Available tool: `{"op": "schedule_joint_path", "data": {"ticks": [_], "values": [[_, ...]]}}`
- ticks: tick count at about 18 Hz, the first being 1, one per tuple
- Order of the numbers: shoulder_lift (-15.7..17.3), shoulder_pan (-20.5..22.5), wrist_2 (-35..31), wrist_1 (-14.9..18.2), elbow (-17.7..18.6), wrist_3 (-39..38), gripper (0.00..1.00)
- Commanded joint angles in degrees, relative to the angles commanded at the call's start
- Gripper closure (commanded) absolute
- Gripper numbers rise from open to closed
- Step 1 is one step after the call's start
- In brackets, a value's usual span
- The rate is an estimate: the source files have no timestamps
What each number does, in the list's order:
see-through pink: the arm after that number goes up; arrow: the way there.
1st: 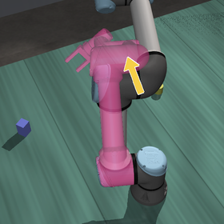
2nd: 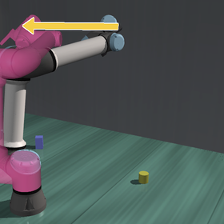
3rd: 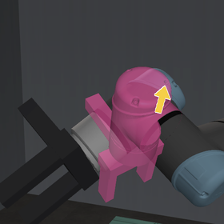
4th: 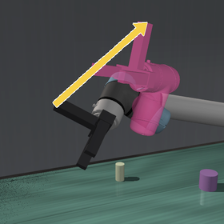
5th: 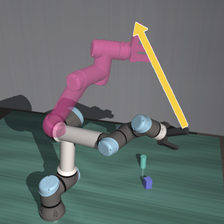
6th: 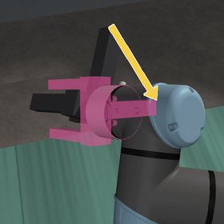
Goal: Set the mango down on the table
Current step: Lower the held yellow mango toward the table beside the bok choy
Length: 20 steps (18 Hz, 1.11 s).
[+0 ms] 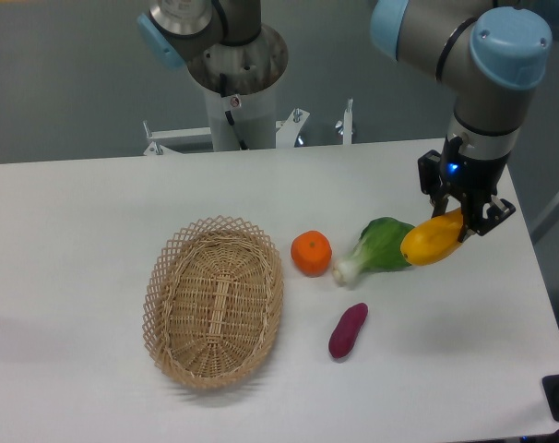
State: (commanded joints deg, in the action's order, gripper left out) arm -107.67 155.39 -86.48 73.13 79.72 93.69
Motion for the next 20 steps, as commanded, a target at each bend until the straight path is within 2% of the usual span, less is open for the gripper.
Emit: {"op": "schedule_joint_path", "data": {"ticks": [7,9,14,20], "values": [[-0.5,-0.6,-0.2,-1.3,1.3,-1.1,0.63],[-0.8,-0.9,-0.3,-2.9,2.3,-1.6,0.63],[-1.9,-2.0,-0.4,-11.1,5.9,-3.4,0.63],[-9.0,-4.0,-0.6,-21.8,6.6,-3.8,0.63]]}}
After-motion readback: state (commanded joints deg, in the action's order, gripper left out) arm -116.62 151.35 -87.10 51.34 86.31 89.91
